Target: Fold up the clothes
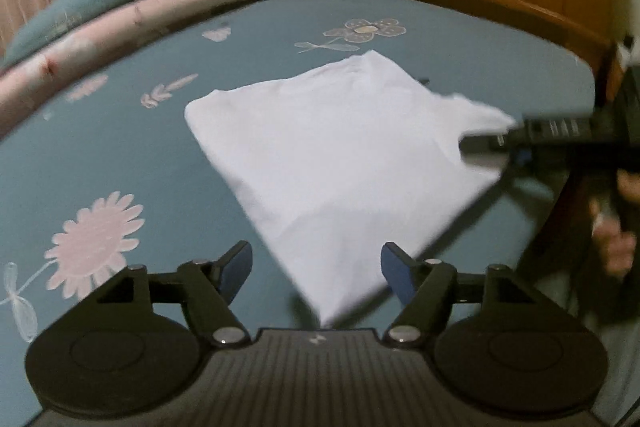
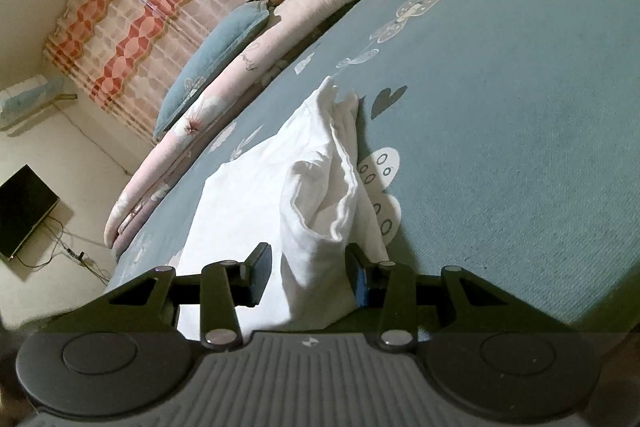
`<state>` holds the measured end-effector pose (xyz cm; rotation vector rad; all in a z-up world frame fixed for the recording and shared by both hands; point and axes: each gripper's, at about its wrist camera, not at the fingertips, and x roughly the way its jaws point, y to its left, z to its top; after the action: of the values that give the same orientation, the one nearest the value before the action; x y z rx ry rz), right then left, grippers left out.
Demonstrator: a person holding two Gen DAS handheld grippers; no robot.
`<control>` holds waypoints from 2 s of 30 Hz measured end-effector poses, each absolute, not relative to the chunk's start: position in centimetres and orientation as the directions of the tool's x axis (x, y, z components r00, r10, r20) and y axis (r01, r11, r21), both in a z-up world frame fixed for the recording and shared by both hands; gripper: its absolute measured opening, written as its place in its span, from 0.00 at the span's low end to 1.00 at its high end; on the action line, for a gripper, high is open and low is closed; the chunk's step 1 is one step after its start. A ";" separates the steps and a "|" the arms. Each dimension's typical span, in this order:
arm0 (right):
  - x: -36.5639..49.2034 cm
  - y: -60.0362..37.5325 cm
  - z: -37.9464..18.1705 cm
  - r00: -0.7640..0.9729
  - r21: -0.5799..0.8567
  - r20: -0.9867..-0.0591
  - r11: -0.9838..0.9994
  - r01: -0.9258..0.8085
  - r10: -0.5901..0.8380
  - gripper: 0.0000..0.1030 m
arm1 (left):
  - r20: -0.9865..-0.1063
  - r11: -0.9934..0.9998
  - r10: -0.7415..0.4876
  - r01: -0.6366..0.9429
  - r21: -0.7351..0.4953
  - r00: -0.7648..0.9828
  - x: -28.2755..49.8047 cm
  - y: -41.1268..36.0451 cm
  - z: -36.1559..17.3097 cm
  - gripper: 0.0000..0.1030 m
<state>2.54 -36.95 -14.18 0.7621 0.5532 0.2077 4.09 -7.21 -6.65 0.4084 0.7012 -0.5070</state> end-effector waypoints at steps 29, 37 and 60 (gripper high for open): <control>3.6 -37.6 -8.3 0.876 0.566 -0.386 0.824 -0.024 0.291 0.23 | -0.671 0.795 -0.494 0.599 -0.091 0.553 13.9 -8.5 -7.8 0.78; 6.1 -36.3 -13.4 0.810 0.564 -0.453 0.823 -0.062 0.372 0.21 | -0.662 0.801 -0.521 0.577 -0.161 0.539 15.3 -6.6 -8.5 0.77; 18.9 -34.0 -6.8 0.803 0.198 -0.511 0.951 -0.235 0.305 0.32 | -0.645 0.825 -0.524 0.518 -0.224 0.556 27.3 -8.1 -9.8 0.78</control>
<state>18.89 -33.96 -6.78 0.1276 0.5684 0.2903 27.27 -8.12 -9.80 -0.0091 0.7640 -0.6152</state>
